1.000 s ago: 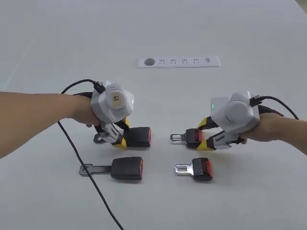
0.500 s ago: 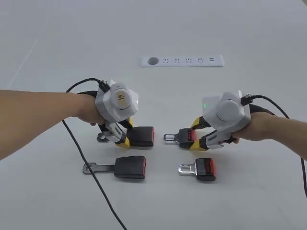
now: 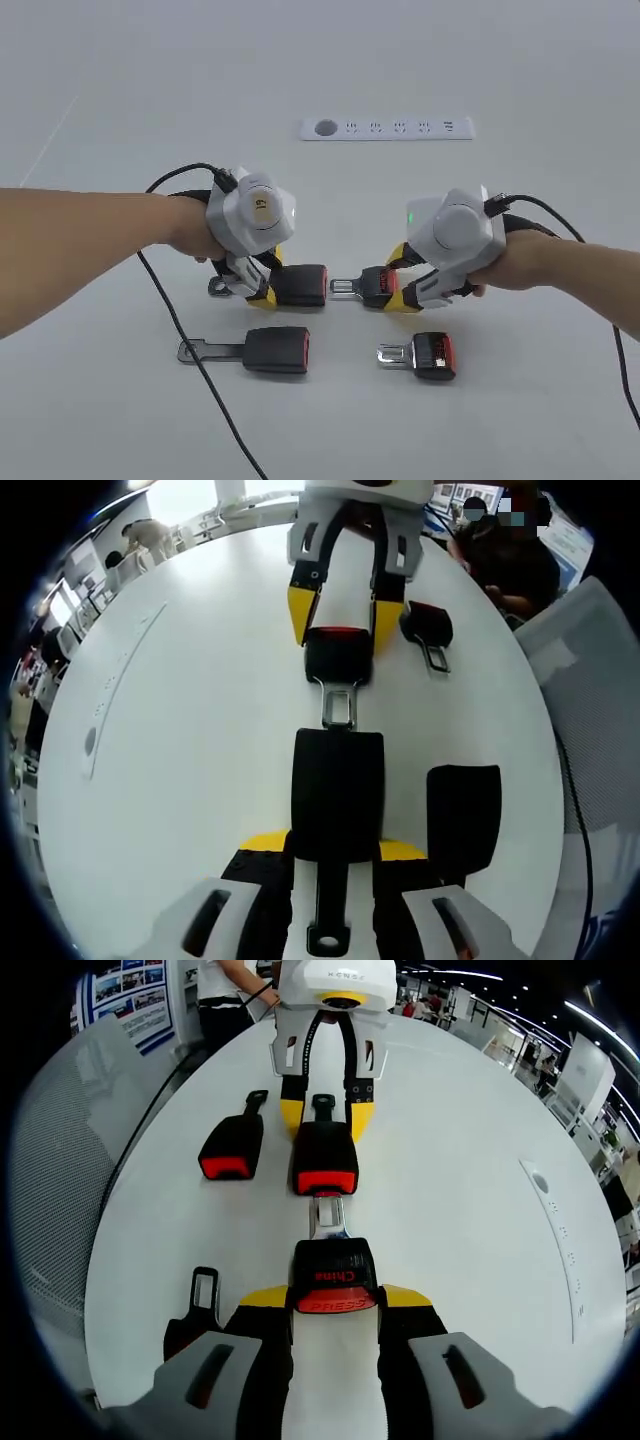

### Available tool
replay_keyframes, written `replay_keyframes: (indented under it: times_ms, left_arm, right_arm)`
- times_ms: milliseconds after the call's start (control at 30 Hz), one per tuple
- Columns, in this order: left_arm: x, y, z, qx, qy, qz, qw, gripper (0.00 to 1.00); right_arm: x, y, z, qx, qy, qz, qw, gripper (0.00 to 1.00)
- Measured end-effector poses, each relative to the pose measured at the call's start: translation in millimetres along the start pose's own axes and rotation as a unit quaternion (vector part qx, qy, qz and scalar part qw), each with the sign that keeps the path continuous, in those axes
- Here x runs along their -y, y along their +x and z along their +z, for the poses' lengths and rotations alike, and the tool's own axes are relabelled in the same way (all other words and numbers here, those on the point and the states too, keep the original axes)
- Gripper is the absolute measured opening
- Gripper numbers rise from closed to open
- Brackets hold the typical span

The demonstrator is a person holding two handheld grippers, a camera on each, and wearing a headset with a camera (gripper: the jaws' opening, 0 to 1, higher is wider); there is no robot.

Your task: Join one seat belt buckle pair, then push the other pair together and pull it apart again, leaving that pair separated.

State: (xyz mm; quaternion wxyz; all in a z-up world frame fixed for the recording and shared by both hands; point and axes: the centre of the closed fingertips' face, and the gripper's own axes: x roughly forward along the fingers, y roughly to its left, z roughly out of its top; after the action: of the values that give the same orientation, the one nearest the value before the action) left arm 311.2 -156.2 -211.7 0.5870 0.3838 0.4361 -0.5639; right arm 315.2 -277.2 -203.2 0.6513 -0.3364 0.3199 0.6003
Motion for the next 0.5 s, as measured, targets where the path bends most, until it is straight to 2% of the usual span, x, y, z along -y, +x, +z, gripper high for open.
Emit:
replay_keyframes:
  times_ms: [300, 500]
  left_arm:
    - [-3.5, 1.2, -1.5, 0.006, -0.005, 0.002, 1.0000, 0.30]
    - [-0.4, 0.9, 1.3, 0.004, -0.004, 0.002, 1.0000, 0.30]
  right_arm:
    - [1.7, 5.0, 6.5, 0.000, -0.006, 0.003, 1.0000, 0.30]
    - [1.6, 6.7, 11.7, 0.004, -0.007, 0.003, 1.0000, 0.30]
